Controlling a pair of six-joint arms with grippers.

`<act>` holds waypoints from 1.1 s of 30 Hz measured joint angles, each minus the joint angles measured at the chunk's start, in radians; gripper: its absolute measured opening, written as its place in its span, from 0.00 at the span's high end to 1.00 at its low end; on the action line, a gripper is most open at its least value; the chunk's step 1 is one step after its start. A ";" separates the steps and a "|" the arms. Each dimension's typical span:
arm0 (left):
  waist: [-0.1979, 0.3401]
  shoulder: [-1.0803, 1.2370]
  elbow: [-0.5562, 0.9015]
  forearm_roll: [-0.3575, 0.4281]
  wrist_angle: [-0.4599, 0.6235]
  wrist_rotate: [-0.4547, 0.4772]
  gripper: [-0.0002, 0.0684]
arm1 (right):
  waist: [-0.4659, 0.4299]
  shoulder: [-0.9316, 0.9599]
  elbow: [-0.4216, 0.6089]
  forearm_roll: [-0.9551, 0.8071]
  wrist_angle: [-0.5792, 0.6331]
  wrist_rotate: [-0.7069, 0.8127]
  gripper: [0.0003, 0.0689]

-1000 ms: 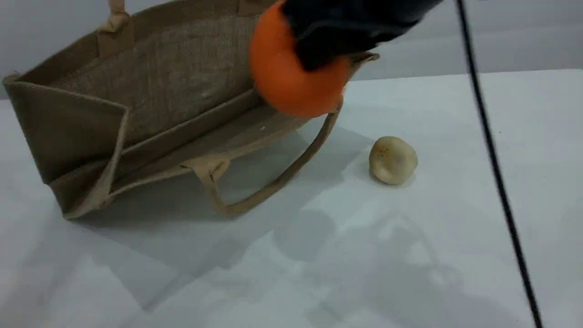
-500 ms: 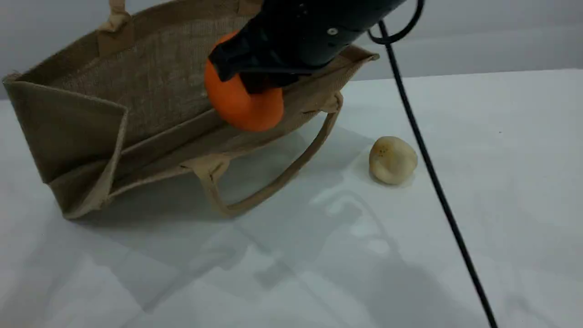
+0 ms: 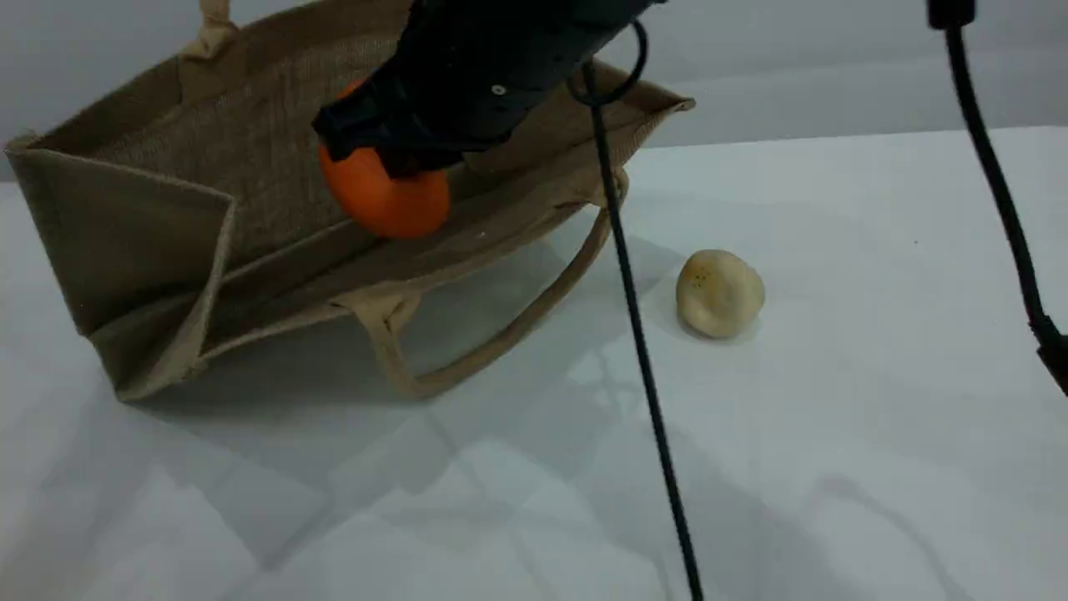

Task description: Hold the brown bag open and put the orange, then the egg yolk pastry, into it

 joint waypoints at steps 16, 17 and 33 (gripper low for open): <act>0.000 0.000 0.000 0.001 0.000 -0.004 0.87 | -0.012 -0.018 -0.028 -0.039 0.060 -0.001 0.15; 0.000 0.000 0.000 0.001 0.000 -0.004 0.87 | -0.015 -0.027 -0.028 -0.039 0.068 -0.001 0.15; 0.000 0.000 0.000 0.002 0.000 -0.003 0.87 | -0.213 -0.258 -0.028 -0.157 0.488 0.000 0.15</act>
